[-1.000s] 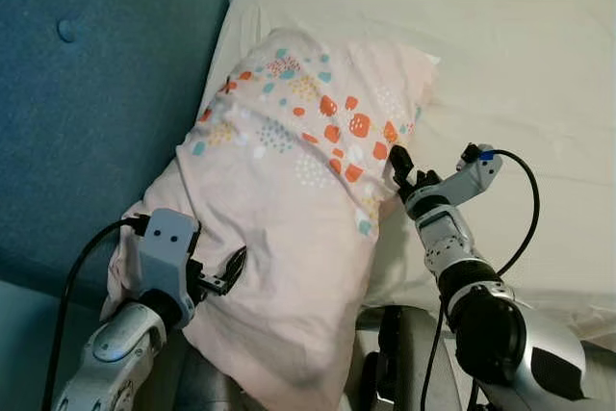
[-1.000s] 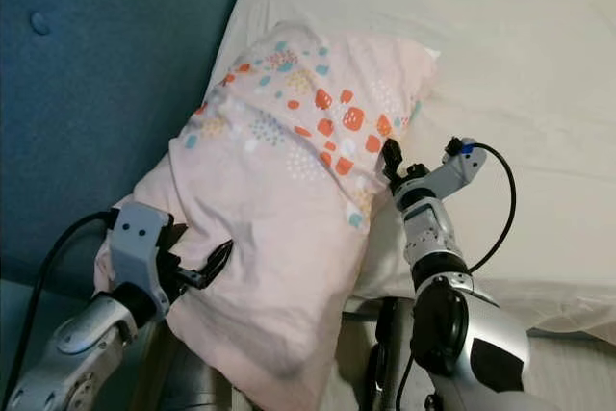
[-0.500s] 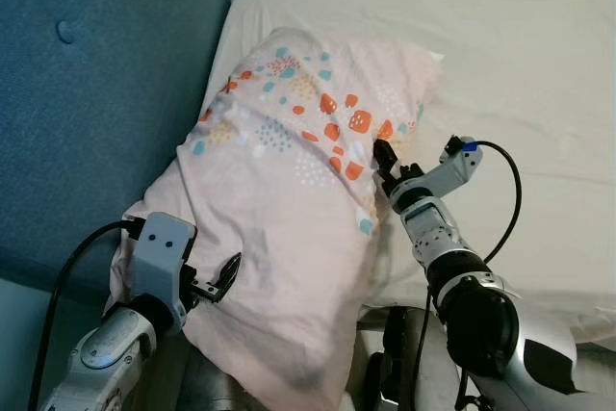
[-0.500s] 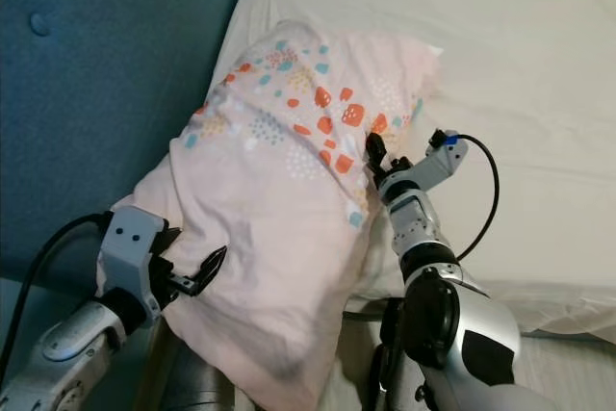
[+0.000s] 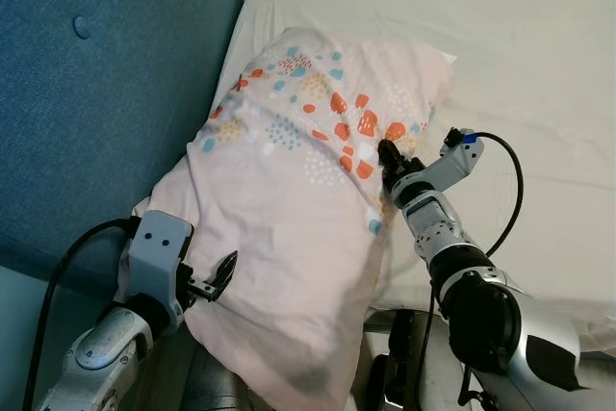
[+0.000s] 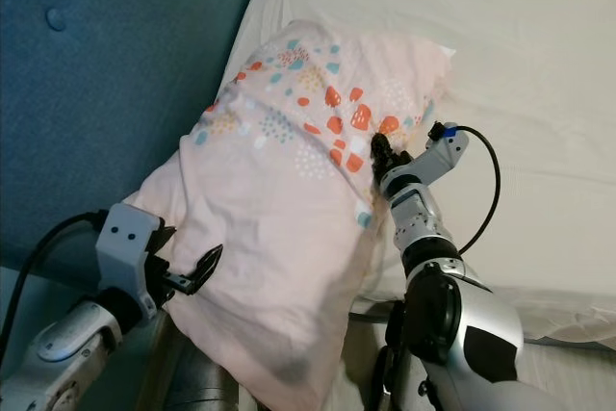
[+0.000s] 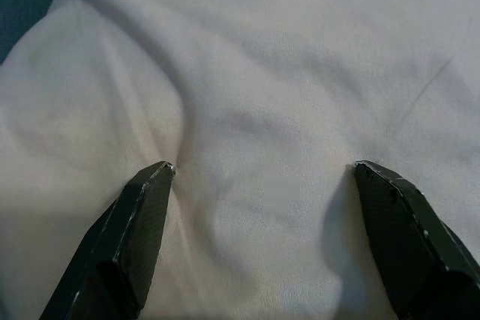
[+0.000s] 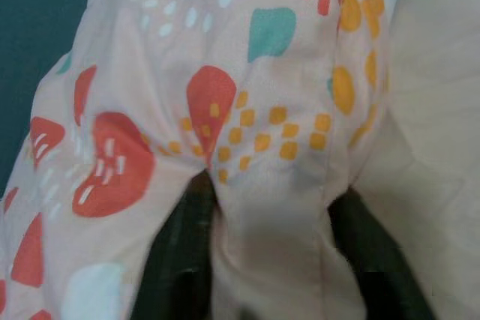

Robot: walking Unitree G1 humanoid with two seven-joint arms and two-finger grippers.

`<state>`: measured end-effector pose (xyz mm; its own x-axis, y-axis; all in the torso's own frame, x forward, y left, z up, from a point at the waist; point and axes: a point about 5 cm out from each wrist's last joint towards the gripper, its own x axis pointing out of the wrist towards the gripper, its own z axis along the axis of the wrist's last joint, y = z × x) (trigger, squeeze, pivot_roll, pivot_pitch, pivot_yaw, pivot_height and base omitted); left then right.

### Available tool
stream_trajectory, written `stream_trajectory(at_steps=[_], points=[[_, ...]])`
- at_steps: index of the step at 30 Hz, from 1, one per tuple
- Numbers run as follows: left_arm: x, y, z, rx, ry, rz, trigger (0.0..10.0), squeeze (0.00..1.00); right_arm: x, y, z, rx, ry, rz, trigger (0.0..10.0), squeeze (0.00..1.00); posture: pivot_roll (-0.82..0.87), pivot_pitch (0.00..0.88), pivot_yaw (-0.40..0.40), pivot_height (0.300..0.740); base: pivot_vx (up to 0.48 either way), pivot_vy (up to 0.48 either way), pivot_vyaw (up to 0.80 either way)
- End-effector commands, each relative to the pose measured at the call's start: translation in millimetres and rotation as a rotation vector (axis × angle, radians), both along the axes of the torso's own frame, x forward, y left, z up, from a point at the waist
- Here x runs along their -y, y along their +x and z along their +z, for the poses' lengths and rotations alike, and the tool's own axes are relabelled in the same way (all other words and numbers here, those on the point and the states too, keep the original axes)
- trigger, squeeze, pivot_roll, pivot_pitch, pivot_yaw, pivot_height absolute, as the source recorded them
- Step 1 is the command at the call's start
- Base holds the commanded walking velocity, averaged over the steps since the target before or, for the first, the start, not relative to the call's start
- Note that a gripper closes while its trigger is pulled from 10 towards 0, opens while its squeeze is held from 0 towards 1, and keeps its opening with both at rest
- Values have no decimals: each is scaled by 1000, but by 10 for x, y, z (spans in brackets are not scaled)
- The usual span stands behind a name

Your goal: Clean up the room

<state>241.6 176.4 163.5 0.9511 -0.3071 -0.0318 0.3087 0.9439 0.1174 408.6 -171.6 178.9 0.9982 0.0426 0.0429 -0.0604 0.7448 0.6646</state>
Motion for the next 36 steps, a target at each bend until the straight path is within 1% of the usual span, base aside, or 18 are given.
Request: stream_trajectory(at_steps=[1,8,9,10,11,13,16,17,22,25,27,28,32,34,35,36], points=[[-50,-46,-62,-35,19,20,10000,0,-14,-26,-112,-52,-12,13,0,0,367,405,53,556,0,0,0],[-43,-47,-63,-40,21,20,10000,0,4,-33,-135,-67,-24,2,0,0,368,405,55,556,0,0,0],[-42,-50,-64,-41,21,19,10000,0,17,-36,-143,-77,-39,-8,3333,0,370,406,57,556,0,0,0],[-39,-55,-65,-42,22,18,10000,0,33,-36,-146,-85,-64,-18,10000,0,369,407,58,556,0,0,0],[-39,-55,-65,-42,22,18,10000,0,33,-36,-146,-85,-64,-18,10000,0,369,407,58,556,0,0,0],[-35,-61,-67,-44,21,17,10000,0,59,-37,-147,-99,-107,-36,10000,0,369,407,59,556,0,0,0],[-29,-63,-69,-45,18,17,10000,0,78,-37,-141,-100,-120,-44,10000,0,367,406,59,556,0,0,0],[-23,-62,-73,-46,17,16,10000,0,98,-38,-137,-97,-110,-51,10000,1000,365,407,59,556,0,0,0],[-14,-59,-76,-47,15,14,10000,0,128,-41,-133,-89,-84,-60,10000,1000,366,407,62,556,0,0,0],[-10,-50,-72,-46,14,13,10000,0,190,-48,-119,-72,-53,-78,10000,1000,367,406,62,556,0,0,0],[-14,-49,-68,-46,14,14,10000,0,203,-51,-122,-70,-51,-82,10000,1000,366,406,61,556,0,0,0],[-24,-52,-63,-43,15,16,10000,0,242,-67,-145,-66,-40,-96,10000,1000,361,402,57,556,0,0,0],[-31,-53,-64,-42,15,19,10000,0,282,-84,-174,-69,-25,-116,10000,1000,360,401,55,556,0,0,0],[-38,-52,-61,-40,14,24,10000,0,363,-117,-224,-81,-12,-164,10000,1000,361,400,51,556,0,0,0],[-47,-53,-56,-37,12,28,10000,0,453,-148,-249,-73,31,-216,10000,392,364,396,50,556,0,0,0],[-47,-53,-56,-37,12,28,10000,0,453,-148,-249,-73,31,-216,10000,392,364,396,50,556,0,0,0]])
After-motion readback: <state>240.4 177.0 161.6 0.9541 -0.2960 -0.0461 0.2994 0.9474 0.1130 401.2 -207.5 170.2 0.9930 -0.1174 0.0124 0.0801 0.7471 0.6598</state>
